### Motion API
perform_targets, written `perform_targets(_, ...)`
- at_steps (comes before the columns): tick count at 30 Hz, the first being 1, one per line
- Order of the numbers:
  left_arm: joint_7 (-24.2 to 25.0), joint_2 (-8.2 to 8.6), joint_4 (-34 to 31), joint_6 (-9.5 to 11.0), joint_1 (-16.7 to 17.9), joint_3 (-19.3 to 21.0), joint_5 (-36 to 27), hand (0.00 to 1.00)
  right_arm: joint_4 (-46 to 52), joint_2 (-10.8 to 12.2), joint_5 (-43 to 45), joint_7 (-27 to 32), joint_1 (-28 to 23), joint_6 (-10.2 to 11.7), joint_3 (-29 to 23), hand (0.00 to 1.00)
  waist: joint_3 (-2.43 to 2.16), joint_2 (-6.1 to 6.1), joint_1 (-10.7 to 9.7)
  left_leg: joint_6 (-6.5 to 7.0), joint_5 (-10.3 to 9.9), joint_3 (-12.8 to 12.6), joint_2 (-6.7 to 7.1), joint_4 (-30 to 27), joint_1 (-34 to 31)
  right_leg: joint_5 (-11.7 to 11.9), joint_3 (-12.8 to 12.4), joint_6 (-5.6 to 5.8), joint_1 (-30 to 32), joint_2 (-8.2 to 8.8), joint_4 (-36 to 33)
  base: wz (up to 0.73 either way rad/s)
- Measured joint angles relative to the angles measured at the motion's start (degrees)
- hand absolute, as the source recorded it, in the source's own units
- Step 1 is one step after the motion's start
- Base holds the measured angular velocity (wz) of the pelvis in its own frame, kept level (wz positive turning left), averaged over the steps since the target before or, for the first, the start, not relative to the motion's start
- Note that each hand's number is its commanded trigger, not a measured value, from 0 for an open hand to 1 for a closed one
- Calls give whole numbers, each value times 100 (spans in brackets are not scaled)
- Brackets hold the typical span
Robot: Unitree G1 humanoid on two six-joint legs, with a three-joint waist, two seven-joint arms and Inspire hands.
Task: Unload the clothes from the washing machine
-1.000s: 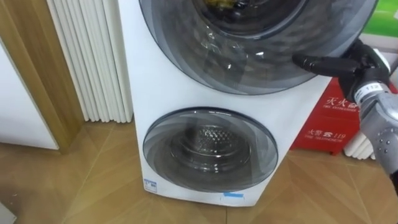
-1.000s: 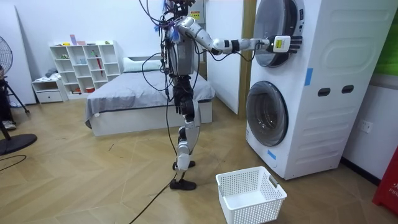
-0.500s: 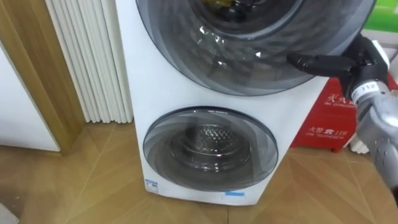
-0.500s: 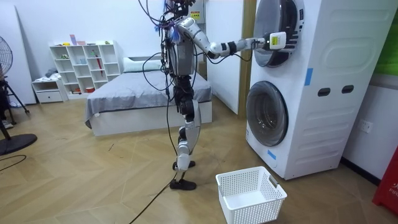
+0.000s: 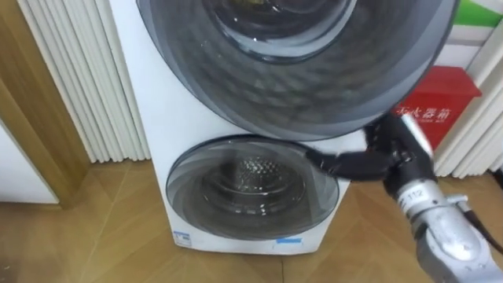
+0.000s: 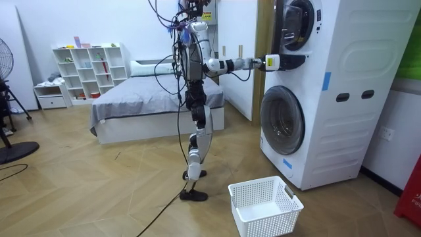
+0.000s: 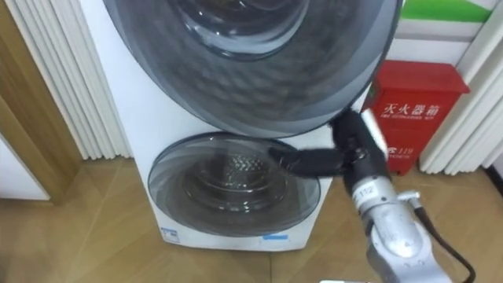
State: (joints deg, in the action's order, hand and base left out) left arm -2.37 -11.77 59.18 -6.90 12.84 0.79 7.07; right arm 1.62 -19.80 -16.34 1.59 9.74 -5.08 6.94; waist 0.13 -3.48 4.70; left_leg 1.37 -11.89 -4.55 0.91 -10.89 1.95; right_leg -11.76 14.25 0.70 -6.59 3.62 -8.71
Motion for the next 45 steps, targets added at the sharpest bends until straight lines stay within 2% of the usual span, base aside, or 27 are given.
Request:
perform_targets(5,45,2,16,2,139,-2,-16,0,111,0,-12,-242,-7,-2,19,0,-7,14,-116,0,0,6,-14,1,58,0,-13,0,-71,-15,0,2)
perform_targets(9,83,1,33,26,142,-8,-29,0,411,0,9,-335,-230,-1,20,0,-9,12,-134,0,0,4,-14,1,67,0,-69,0,-73,-17,0,0)
perform_targets(16,73,6,111,230,49,-126,-65,0,946,57,149,-429,-662,-2,45,0,-9,9,-114,0,0,-19,-11,12,64,0,-92,0,-66,-16,-3,0)
perform_targets(20,80,10,363,238,-14,-126,-23,0,1352,168,226,-557,-850,-4,62,0,-10,10,-127,0,0,-36,-11,9,67,0,-138,0,-66,-18,-3,-4)
perform_targets(26,217,0,493,238,-86,-243,-28,0,2154,175,324,-796,-853,7,82,0,-4,26,-117,0,0,-36,-15,2,40,0,-151,0,-22,-18,-4,0)
perform_targets(30,336,-4,527,400,-119,-298,-23,0,2450,148,444,-1163,-854,2,237,0,-4,26,-47,0,0,-100,-25,-10,-5,3,-155,-5,36,-23,-8,-8)
perform_targets(35,415,-54,543,475,-127,-363,-69,0,2506,104,553,-1349,-851,-6,318,0,-5,13,1,-2,1,-155,-46,-34,-30,14,-204,-24,91,-34,-27,-7)
perform_targets(45,438,-143,515,483,-241,-607,-69,0,2684,139,685,-2060,-847,-7,502,0,2,-49,17,-19,8,-158,-83,-43,-51,34,-240,-54,110,-73,-102,0)
